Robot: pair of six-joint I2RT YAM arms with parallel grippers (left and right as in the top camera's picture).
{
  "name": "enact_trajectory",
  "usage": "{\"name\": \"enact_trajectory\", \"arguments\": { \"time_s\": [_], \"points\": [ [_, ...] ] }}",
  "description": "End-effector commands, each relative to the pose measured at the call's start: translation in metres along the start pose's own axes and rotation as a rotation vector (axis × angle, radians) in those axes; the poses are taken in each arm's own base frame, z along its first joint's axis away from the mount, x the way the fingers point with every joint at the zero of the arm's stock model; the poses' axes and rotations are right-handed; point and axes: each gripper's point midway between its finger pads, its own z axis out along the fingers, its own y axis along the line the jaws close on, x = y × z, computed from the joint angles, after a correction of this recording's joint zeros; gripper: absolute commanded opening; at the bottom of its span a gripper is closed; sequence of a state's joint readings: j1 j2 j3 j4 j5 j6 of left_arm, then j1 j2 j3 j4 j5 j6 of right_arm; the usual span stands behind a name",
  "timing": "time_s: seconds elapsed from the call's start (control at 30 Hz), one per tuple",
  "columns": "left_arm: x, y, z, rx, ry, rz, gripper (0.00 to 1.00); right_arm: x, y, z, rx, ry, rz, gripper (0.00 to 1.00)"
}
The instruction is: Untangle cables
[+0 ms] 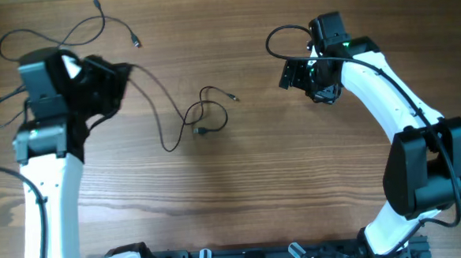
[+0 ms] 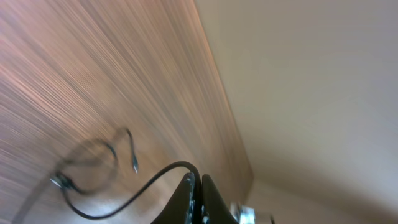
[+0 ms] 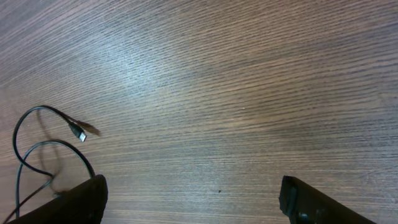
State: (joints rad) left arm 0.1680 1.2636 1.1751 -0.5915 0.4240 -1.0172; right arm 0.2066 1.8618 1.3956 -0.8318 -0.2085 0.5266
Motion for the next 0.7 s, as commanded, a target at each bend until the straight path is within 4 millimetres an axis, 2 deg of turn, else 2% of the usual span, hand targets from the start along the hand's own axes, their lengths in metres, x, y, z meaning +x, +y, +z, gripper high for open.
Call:
{"name": "enact_trajectory", "arguments": {
  "time_s": [0.0, 0.13, 0.27, 0.37, 0.53, 0.57, 0.67],
  "points": [
    [-0.062, 0.026, -0.024, -0.075, -0.23, -0.027, 0.04, -0.002, 0.0, -0.001, 0.001, -0.01, -0.004, 0.9],
    [-0.117, 0.071, -0.055, -0.229, -0.467, -0.112, 0.04, -0.004, 0.001, -0.001, -0.002, -0.017, -0.005, 0.9],
    [-0.149, 0.113, -0.081, -0.386, -0.63, -0.182, 0.04, -0.006, 0.002, -0.001, -0.009, -0.028, -0.009, 0.91],
    [-0.165, 0.138, -0.093, -0.481, -0.71, -0.213, 0.04, -0.008, 0.003, -0.001, -0.013, -0.035, -0.01, 0.91],
    [-0.191, 0.178, -0.101, -0.668, -0.778, -0.171, 0.04, -0.009, 0.004, -0.001, -0.014, -0.038, -0.012, 0.91],
    [-0.201, 0.191, -0.101, -0.722, -0.78, -0.135, 0.04, -0.01, 0.004, -0.001, -0.016, -0.041, -0.016, 0.91],
    [-0.216, 0.209, -0.094, -0.788, -0.742, -0.05, 0.04, -0.012, 0.006, -0.001, -0.021, -0.051, -0.028, 0.91]
  ]
}}
